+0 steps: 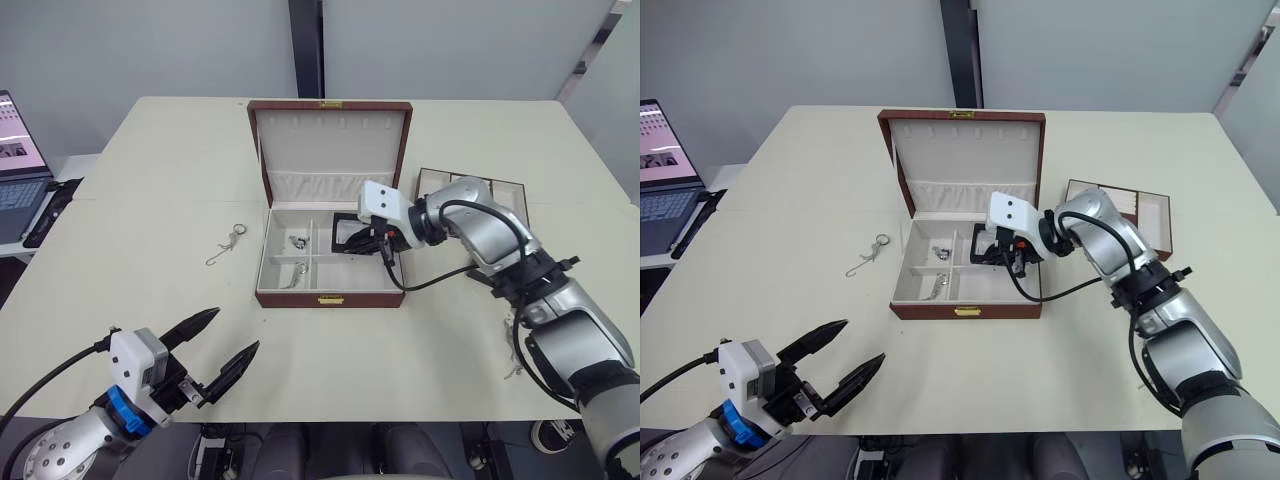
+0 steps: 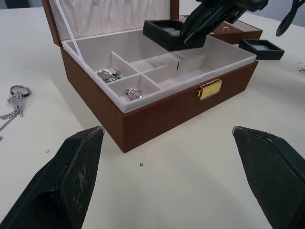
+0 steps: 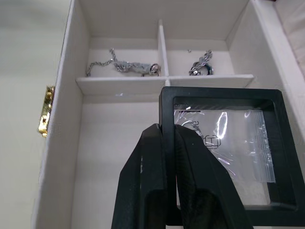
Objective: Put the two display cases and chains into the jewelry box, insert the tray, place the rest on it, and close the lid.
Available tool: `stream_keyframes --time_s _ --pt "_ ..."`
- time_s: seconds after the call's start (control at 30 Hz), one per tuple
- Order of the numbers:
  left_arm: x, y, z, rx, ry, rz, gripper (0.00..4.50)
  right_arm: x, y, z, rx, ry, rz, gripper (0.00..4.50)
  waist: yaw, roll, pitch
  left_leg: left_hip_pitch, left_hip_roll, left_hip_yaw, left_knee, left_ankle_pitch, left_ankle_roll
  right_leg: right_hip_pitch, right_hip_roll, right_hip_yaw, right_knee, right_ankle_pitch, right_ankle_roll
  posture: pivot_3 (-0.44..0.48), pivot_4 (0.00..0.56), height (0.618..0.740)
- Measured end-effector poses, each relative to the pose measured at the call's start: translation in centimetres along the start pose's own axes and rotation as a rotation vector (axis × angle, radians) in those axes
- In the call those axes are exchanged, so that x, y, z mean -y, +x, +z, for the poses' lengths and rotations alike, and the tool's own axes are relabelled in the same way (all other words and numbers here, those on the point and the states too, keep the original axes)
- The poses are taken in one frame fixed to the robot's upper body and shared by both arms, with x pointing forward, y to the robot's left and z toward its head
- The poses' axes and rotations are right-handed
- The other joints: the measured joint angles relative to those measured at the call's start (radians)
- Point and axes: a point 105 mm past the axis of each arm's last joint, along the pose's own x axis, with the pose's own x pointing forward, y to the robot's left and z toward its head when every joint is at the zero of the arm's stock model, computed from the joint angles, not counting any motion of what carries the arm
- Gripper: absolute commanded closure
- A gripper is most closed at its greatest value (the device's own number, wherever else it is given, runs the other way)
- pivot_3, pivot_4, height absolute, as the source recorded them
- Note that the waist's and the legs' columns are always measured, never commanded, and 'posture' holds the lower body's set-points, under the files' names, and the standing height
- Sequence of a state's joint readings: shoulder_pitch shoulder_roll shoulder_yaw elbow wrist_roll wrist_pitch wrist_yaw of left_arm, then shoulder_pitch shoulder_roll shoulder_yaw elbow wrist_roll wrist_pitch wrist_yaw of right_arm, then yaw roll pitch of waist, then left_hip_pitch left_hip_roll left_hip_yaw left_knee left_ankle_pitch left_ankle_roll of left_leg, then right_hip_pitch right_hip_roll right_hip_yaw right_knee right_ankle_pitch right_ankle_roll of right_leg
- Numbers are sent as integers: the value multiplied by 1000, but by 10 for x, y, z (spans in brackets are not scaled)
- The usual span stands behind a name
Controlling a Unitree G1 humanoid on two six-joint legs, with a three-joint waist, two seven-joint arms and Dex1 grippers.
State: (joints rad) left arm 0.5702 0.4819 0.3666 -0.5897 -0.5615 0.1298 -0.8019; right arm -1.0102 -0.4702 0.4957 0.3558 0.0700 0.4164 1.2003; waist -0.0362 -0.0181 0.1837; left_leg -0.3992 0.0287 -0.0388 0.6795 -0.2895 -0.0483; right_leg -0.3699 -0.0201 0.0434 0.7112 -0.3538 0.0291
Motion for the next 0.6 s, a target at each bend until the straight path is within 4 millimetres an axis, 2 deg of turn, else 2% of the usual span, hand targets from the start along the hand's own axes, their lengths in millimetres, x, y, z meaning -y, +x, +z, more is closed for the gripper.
stream_keyframes --time_s 0.13,0.57,0.6 --pt "-1 -5 -6 -12 2 7 0 5 5 -13 -32 -4 2 4478 -3 0 0 0 0 0 0 0 0 0 0 0 0 0 0 0 150 740" --pt "-3 -11 -12 -7 16 26 0 14 13 -12 -45 -55 15 4478 -10 0 0 0 0 0 0 0 0 0 0 0 0 0 0 0 150 740" --pt "-3 -11 -12 -7 17 26 0 14 13 -13 -50 -55 16 4128 -10 0 0 0 0 0 0 0 0 0 0 0 0 0 0 0 150 740"
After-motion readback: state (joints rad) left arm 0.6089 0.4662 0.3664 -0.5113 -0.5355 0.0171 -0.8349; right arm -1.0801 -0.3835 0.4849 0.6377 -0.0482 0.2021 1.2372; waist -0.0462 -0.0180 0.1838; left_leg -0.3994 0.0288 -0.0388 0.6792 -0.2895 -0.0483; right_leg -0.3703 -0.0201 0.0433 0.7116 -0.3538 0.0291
